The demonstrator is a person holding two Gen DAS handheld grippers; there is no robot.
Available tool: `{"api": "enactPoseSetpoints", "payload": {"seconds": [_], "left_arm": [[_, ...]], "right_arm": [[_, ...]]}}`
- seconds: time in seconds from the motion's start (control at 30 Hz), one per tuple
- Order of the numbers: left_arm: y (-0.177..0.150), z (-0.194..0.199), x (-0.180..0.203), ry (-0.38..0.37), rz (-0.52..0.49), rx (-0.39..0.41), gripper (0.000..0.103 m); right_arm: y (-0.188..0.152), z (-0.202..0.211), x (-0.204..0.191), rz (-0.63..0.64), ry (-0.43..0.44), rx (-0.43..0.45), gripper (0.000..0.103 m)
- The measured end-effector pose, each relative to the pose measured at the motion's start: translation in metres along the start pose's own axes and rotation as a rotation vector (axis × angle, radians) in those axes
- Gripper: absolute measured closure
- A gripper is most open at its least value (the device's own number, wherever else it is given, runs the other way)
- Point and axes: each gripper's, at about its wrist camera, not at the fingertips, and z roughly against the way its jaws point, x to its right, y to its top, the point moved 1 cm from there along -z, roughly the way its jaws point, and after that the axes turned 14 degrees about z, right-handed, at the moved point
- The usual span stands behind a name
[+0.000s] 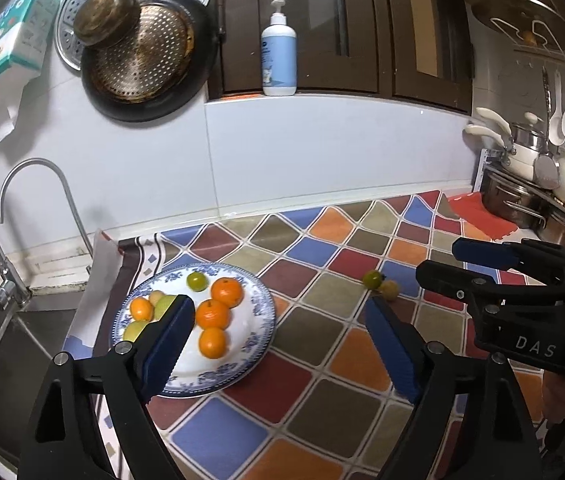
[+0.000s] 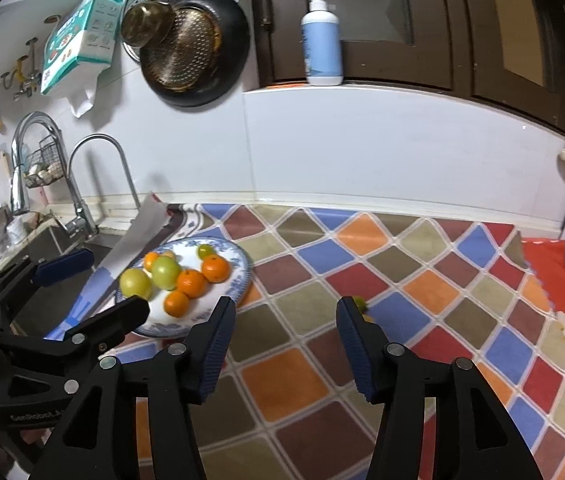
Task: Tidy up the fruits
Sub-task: 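Lift both open tools off the plate toward the last two fruits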
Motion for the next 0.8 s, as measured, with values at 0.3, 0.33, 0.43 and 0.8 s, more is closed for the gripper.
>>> {"api": "enactPoseSetpoints", "payload": {"seconds": [0.3,0.33,0.43,0.8], "left_arm": [[-0.001,-0.014,0.026,0.010,-0.028,0.029,0.014],[-0.001,-0.016,0.028,0.011,-0.032,0.029,0.014],[-0.004,-0.025,0.033,0.010,-0.048,0.026,0.014],[-0.011,-0.086,0.040,-0.057,-0.137,-0.080,0.015]], "right_arm": [[-0.011,0.002,0.029,0.027,-0.026,-0.008,0.050],[-0.012,0.000,0.032,0.029,-0.025,-0.013,0.050],[-0.015,-0.007,0.040,0.032,-0.018,-0.024,0.050],[-0.034,-0.057,0.057,0.015,0.010,-0.114,0.050]]}}
